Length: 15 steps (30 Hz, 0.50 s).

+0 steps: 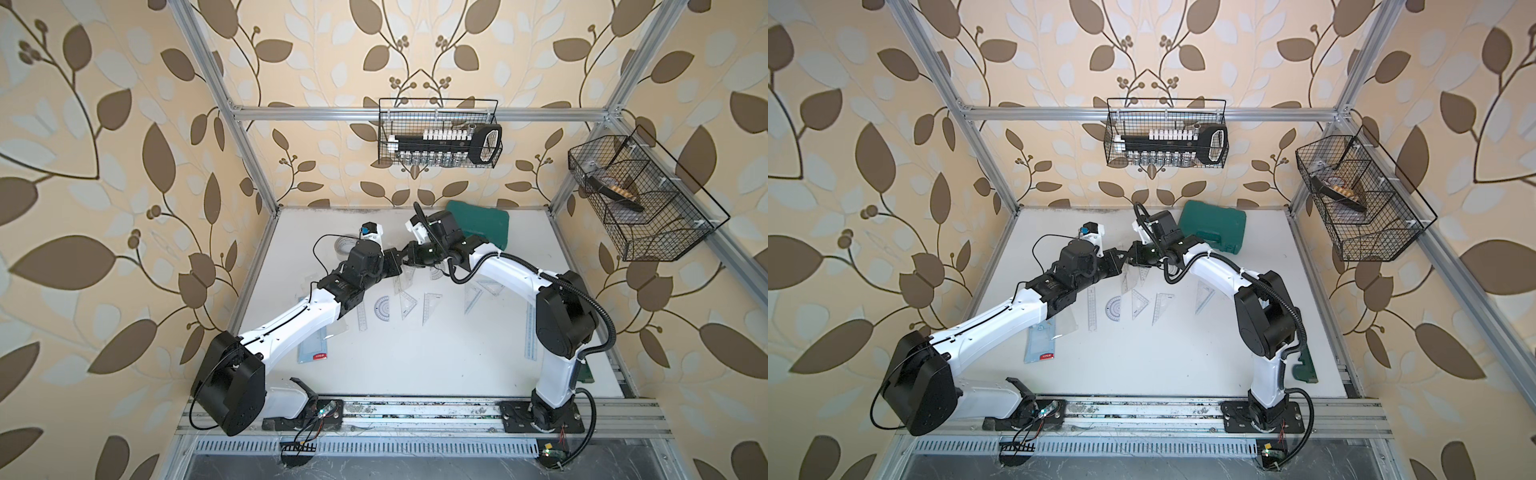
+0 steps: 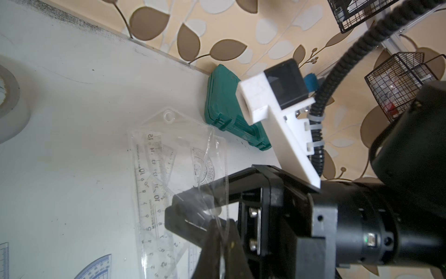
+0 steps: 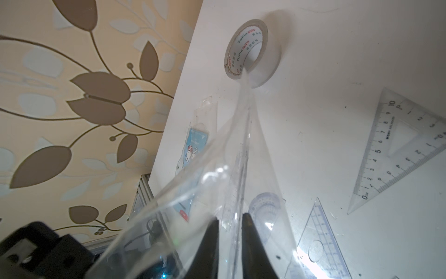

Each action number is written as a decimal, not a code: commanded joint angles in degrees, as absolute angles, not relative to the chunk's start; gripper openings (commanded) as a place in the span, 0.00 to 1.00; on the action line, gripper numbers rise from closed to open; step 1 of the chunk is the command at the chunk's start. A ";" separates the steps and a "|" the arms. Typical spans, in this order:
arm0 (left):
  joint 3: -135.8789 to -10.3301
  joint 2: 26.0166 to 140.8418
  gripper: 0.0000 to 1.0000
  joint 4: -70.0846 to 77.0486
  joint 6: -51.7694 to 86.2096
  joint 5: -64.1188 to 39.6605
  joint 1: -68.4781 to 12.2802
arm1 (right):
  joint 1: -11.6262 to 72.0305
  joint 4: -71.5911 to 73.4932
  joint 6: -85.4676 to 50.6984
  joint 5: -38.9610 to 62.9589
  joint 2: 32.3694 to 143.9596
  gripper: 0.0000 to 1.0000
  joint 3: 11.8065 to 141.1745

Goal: Open the ruler set and take out the ruler
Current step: Take out the ruler from the ruler set bag.

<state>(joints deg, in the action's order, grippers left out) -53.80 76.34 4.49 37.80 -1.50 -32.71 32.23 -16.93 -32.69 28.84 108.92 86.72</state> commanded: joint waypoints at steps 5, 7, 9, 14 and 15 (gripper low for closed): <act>-55.09 75.58 0.00 6.78 36.39 -1.74 -33.18 | 32.17 -22.75 -28.94 25.73 108.75 0.10 87.82; -55.02 75.89 0.00 6.86 36.55 -1.76 -33.21 | 32.20 -23.33 -28.50 24.84 108.30 0.07 87.96; -54.87 76.14 0.00 6.86 36.61 -1.66 -33.22 | 32.17 -23.88 -28.10 23.70 107.62 0.04 88.02; -54.67 76.90 0.00 6.57 37.17 -1.23 -33.23 | 32.20 -25.43 -26.88 20.39 105.35 0.00 88.34; -54.71 77.08 0.00 6.59 37.18 -1.18 -33.25 | 32.18 -25.94 -26.49 19.70 104.87 0.00 88.54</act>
<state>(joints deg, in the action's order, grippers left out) -53.80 76.75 4.34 37.78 -1.48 -32.71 32.23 -23.11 -28.58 22.96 107.44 86.78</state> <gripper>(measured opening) 0.049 0.048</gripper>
